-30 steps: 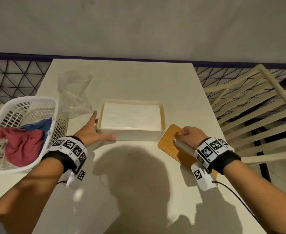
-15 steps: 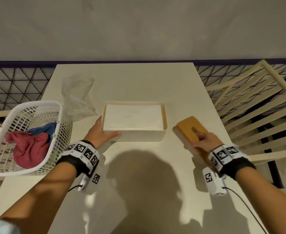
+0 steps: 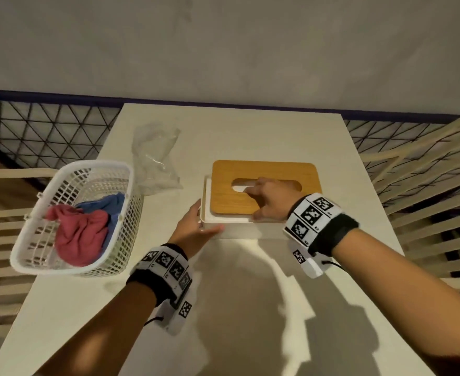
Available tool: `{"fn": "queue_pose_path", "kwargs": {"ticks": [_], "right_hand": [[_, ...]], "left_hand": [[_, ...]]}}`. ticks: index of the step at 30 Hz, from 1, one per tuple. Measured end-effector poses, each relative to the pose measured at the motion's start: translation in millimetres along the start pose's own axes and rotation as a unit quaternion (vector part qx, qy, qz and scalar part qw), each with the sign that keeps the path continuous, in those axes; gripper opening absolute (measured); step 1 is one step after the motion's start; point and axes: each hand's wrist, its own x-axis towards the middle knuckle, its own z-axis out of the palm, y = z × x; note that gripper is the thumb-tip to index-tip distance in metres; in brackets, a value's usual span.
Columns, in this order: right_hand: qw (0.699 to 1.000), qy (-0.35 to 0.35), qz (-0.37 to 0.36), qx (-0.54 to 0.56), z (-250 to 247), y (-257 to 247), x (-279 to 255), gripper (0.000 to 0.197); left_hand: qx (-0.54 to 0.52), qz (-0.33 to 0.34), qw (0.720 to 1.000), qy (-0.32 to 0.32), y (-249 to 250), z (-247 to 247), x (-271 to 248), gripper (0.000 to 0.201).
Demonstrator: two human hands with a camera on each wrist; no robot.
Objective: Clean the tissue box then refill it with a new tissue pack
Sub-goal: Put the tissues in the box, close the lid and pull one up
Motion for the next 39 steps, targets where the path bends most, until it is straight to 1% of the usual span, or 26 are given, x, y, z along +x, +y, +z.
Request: {"fn": "queue_pose_path", "kwargs": {"ticks": [2,4,6,14,18,20,23,26,32,34,39], "right_hand": [[1.000,-0.018,-0.008,-0.010,5,-5,5,0.052],[0.999,-0.040,-0.010,0.003,10,-8,9,0.058],[0.999,-0.050,-0.008,0.010,13,-12,9,0.061],[0.998,-0.064,-0.012,-0.002,15,-22,14,0.059],[0.998,-0.062,-0.013,0.030,17,-18,10,0.063],[0.997,-0.059,-0.015,0.040,18,-17,9,0.062],[0.997,-0.058,-0.019,0.048,18,-16,10,0.060],[0.997,-0.062,-0.022,0.035,17,-18,11,0.059],[0.998,-0.060,-0.020,0.004,17,-20,15,0.053],[0.998,-0.054,-0.020,-0.011,18,-21,14,0.050],[0.998,-0.056,-0.018,-0.011,18,-21,16,0.052]], "left_hand": [[-0.009,-0.008,1.000,-0.005,-1,-3,0,0.062],[0.009,-0.012,1.000,-0.007,-3,-7,0,0.070],[0.027,-0.012,1.000,-0.006,-4,-10,0,0.070],[0.053,0.001,0.998,-0.018,-7,-15,3,0.070],[0.055,0.017,0.998,-0.038,-2,-17,2,0.071],[0.056,0.035,0.997,-0.047,1,-20,4,0.071],[0.065,0.059,0.994,-0.064,3,-24,8,0.064],[0.072,0.051,0.995,-0.049,2,-25,11,0.063],[0.131,0.070,0.988,-0.030,4,-25,11,0.061],[0.145,0.072,0.987,-0.020,3,-26,11,0.063],[0.168,0.062,0.984,-0.015,-1,-27,15,0.069]]}}
